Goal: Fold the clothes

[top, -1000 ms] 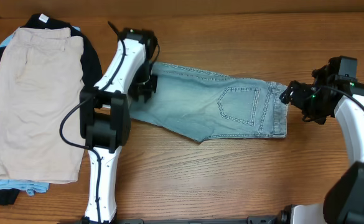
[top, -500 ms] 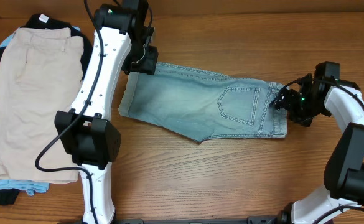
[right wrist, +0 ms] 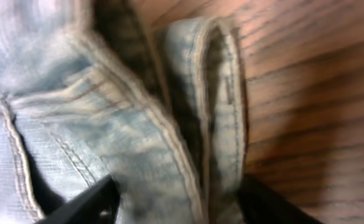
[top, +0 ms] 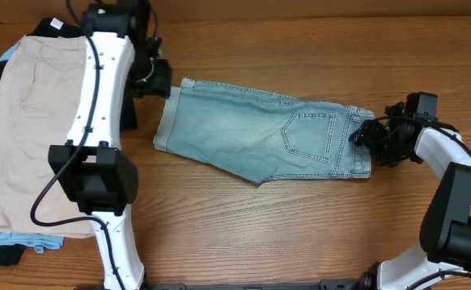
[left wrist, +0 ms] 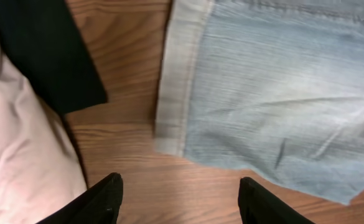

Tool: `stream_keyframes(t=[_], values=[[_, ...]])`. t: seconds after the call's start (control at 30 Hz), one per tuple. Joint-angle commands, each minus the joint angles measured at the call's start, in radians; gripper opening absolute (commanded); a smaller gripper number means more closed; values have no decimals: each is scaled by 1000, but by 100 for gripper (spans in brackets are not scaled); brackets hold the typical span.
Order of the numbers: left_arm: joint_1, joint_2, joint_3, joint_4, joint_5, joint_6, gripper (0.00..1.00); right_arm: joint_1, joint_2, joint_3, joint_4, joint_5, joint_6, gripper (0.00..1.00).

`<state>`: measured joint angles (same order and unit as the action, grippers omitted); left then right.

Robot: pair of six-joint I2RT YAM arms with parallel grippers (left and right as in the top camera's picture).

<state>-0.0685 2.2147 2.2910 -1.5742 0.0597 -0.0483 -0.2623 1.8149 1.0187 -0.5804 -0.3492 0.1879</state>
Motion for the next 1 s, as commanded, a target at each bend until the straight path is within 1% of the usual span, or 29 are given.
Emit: stream_keyframes(t=[0.0, 0.03, 0.07, 0.17, 0.27, 0.33, 0.4, 0.53, 0.6, 0.67, 0.77, 0.9, 0.97], values=[[-3, 2, -27, 17, 6, 19, 60, 6, 45, -49, 3, -63, 29, 29], [-3, 2, -42, 23, 11, 19, 58, 6, 45, -49, 9, -88, 29, 13], [-3, 2, -57, 29, 19, 19, 58, 5, 45, -49, 15, -108, 30, 8], [-4, 2, -101, 60, 58, 31, 57, -13, 45, -47, 31, -128, 30, 4], [-3, 2, -110, 80, 137, 73, 54, -61, 44, -32, 10, -156, 21, 4], [-3, 2, -109, 90, 185, 101, 54, -106, 44, -5, -35, -195, -5, 4], [-3, 2, -110, 90, 241, 143, 52, -155, 42, 39, -106, -237, -53, 4], [-4, 4, -118, 82, 345, 245, 47, -219, 37, 154, -272, -238, -135, 4], [-4, 4, -133, 91, 386, 303, 39, -233, 37, 218, -346, -236, -184, 4], [-4, 4, -157, 116, 412, 329, 32, -236, 37, 264, -388, -224, -220, 4], [-4, 5, -216, 177, 466, 333, 23, -235, 37, 315, -417, -202, -223, 4], [-16, 5, -342, 283, 544, 331, 5, -235, 37, 344, -423, -203, -222, 4], [-24, 5, -412, 339, 554, 309, 4, -235, 37, 354, -430, -203, -222, 4]])
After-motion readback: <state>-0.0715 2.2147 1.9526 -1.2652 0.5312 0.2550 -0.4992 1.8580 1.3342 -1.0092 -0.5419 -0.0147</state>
